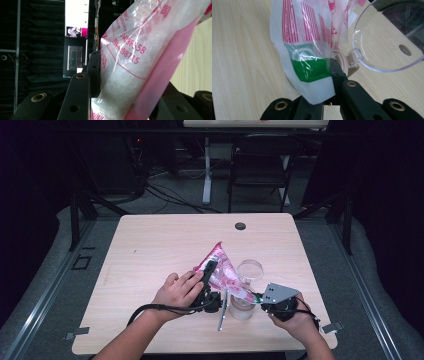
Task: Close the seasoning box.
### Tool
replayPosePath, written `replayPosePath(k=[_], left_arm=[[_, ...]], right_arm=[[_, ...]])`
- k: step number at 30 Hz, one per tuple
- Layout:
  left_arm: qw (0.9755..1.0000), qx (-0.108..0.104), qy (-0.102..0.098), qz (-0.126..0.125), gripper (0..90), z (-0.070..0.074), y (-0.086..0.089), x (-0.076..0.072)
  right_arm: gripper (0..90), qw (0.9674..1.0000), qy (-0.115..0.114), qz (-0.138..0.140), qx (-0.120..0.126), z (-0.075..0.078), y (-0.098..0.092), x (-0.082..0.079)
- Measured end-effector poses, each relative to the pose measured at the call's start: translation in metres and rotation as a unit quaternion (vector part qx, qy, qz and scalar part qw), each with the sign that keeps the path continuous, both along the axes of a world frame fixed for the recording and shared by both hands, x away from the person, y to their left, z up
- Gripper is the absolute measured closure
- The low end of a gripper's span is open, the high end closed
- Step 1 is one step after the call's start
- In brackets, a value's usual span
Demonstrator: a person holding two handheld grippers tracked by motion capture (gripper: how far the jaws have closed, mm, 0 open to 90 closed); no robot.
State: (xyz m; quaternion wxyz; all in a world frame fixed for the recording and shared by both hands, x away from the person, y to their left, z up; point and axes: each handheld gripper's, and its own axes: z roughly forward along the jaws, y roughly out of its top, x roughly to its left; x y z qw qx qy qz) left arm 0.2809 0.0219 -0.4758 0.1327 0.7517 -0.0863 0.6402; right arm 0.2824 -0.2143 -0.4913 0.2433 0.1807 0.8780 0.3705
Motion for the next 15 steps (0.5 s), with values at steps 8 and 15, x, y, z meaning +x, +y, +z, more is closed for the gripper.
replayPosePath(k=[8, 15], left_arm=[[1.0, 0.003, -0.003, -0.001, 67.6, 0.0009, -0.0007, -0.0006], [1.0, 0.003, -0.001, -0.001, 67.6, 0.0009, -0.0008, -0.0006]], right_arm=[[90.0, 1.0, 0.002, 0.0, 0.001, -0.0007, -0.0005, 0.0004], [90.0, 1.0, 0.002, -0.001, -0.002, -0.0012, -0.0002, 0.0007]])
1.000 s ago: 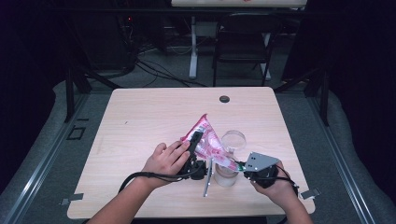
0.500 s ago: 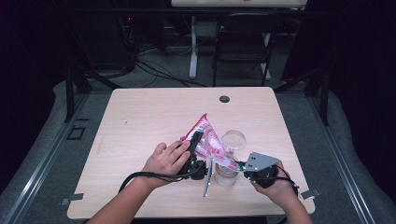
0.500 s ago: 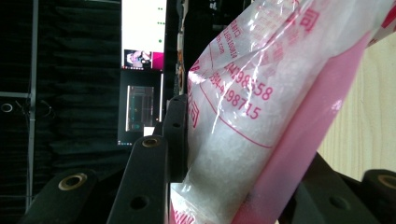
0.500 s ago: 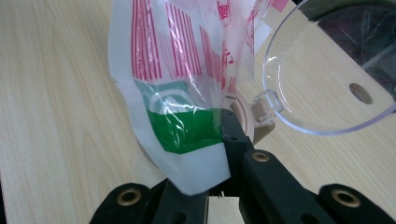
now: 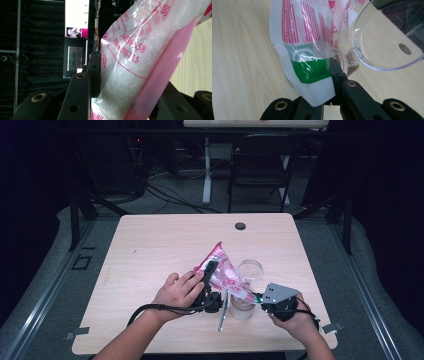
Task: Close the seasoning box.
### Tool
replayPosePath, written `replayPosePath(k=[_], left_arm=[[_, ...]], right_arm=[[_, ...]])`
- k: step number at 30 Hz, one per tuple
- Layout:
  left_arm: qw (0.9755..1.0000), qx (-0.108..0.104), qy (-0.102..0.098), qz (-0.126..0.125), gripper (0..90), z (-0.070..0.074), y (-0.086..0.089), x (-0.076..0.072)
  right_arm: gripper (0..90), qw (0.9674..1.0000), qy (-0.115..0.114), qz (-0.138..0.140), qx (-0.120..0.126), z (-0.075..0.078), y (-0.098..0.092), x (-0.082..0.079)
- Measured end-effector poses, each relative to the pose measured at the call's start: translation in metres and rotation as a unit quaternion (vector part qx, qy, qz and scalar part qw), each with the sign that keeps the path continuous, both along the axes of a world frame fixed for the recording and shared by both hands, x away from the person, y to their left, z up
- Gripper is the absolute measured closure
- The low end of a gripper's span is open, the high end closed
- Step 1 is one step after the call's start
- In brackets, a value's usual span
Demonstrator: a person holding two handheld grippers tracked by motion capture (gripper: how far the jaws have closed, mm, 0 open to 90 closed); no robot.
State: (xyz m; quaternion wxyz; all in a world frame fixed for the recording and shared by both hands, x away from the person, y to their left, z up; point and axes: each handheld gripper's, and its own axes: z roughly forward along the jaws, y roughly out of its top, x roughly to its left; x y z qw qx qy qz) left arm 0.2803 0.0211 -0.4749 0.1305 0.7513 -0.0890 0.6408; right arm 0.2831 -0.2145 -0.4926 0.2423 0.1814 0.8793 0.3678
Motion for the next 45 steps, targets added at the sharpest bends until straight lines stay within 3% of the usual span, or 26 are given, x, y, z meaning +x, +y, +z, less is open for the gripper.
replayPosePath(k=[45], left_arm=[[0.9999, -0.001, -0.006, -0.008, 67.9, 0.0025, -0.0036, -0.0013]], right_arm=[[90.0, 1.0, 0.002, -0.005, 0.005, -0.0024, -0.0029, 0.0019]])
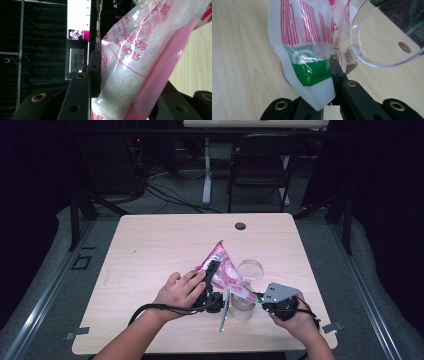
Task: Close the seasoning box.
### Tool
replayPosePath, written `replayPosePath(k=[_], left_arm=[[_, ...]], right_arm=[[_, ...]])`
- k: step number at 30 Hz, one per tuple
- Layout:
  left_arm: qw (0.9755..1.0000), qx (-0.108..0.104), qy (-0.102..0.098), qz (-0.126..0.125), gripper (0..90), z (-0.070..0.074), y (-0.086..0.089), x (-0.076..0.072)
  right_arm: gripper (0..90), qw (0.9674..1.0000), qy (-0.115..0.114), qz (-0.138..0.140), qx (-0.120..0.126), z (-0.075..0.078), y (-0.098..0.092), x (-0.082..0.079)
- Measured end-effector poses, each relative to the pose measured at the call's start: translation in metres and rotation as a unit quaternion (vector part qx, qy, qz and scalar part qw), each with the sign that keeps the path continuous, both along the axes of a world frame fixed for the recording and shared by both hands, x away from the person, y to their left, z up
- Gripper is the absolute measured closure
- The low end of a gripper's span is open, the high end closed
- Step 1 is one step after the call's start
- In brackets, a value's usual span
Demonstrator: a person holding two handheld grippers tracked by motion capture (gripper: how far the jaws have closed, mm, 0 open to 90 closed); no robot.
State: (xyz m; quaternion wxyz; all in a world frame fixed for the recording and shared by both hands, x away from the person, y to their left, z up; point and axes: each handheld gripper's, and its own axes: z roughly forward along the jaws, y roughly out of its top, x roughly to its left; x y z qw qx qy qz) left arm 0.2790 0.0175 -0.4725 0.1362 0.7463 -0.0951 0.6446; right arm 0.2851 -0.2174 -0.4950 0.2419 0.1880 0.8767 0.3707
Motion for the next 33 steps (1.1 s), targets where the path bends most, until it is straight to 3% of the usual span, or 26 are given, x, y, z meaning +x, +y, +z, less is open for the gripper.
replayPosePath(k=[33], left_arm=[[1.0, -0.004, -0.003, -0.002, 68.1, 0.0016, -0.0012, -0.0002]], right_arm=[[90.0, 1.0, 0.001, 0.002, -0.001, -0.0001, 0.0, 0.0]])
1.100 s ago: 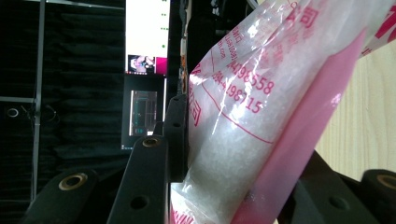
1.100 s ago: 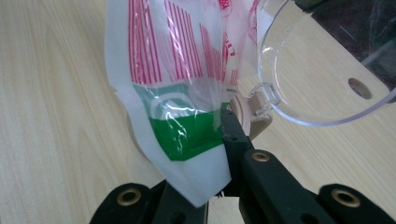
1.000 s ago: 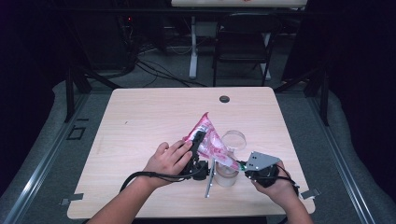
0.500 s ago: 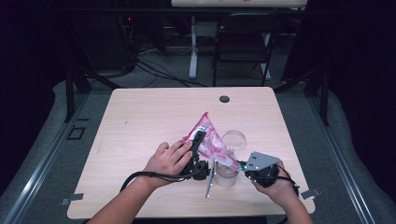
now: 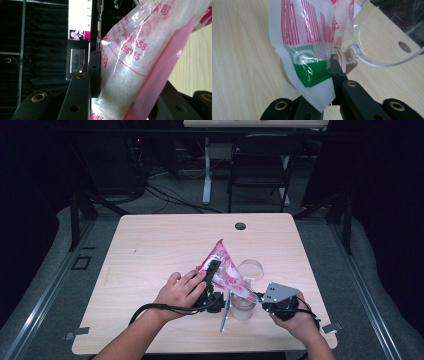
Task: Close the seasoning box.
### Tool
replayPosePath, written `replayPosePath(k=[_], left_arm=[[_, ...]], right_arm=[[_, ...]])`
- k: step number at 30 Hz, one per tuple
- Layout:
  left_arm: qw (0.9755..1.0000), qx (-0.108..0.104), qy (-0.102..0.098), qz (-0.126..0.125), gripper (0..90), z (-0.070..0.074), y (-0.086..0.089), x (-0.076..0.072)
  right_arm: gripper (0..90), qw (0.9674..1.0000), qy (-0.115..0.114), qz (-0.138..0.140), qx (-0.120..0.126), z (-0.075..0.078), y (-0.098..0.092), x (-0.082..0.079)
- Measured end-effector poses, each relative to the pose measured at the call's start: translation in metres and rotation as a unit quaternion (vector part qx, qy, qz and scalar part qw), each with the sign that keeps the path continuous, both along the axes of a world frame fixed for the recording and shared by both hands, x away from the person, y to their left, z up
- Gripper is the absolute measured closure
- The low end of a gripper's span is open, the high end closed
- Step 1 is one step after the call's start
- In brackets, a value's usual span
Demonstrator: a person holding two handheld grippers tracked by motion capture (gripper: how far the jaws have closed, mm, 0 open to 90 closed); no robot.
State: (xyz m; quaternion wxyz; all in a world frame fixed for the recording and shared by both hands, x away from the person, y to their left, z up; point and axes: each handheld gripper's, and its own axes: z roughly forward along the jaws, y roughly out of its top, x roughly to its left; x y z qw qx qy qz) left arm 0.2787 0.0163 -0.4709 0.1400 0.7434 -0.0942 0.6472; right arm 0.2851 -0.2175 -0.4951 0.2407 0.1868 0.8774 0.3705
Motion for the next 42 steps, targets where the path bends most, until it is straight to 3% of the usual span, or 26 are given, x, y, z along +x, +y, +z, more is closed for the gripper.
replayPosePath(k=[42], left_arm=[[1.0, 0.0, -0.001, 0.0, 68.2, 0.0004, -0.001, 0.0]], right_arm=[[90.0, 1.0, 0.003, 0.001, -0.003, -0.0002, -0.0004, 0.0003]])
